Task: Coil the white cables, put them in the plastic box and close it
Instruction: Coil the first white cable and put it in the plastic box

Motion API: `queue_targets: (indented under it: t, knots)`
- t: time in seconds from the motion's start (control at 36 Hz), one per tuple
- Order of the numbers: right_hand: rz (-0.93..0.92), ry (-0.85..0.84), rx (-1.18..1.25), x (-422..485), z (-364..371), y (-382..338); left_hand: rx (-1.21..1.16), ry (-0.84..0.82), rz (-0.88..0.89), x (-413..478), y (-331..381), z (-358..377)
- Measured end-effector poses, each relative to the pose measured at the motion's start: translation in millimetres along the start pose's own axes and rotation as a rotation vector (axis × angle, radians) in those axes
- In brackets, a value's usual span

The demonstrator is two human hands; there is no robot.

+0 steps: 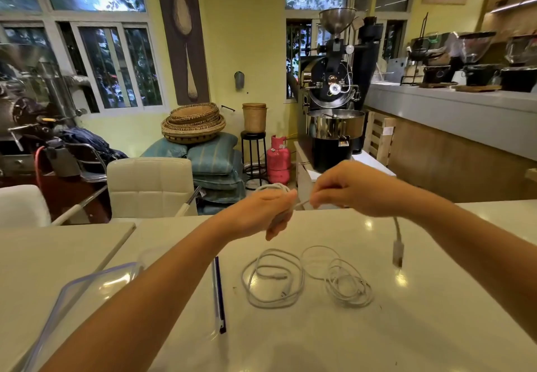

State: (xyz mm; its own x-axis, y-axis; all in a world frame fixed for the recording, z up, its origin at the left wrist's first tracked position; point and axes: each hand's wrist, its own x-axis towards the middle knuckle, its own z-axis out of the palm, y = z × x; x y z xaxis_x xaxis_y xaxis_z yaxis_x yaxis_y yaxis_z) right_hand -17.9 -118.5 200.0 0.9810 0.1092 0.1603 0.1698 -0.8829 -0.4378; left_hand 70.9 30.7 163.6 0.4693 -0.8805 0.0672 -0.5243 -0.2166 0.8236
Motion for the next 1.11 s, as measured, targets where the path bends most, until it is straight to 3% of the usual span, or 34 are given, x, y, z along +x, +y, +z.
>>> queue_targets:
  t: [0.19,0.42,0.58,0.75,0.86,0.97,1.11]
  knots:
    - [-0.085,0.076,0.155,3.1,-19.3,18.3,-0.327,-0.282,-0.031,-4.6,-0.5,7.1]
    - [-0.077,0.233,0.761,9.2,10.6,36.7,-0.703,-0.486,0.108,-5.8,7.3,6.9]
    - [-0.02,0.249,1.01,23.3,65.9,37.1,-0.883,-0.448,0.196,-0.9,8.4,9.3]
    - [0.026,0.304,0.922,23.3,100.6,13.5,-1.155,-0.436,0.207,6.6,-1.7,6.5]
    - [0.079,0.265,0.671,26.2,111.0,2.5,-1.286,-0.42,0.217,10.0,-10.3,1.1]
    - [0.115,0.204,0.495,23.5,106.4,-1.0,-1.253,-0.32,0.217,10.6,-19.6,-8.2]
    - [0.134,0.016,0.523,15.2,96.4,-5.2,-1.194,-0.168,0.119,10.5,-35.7,-12.5]
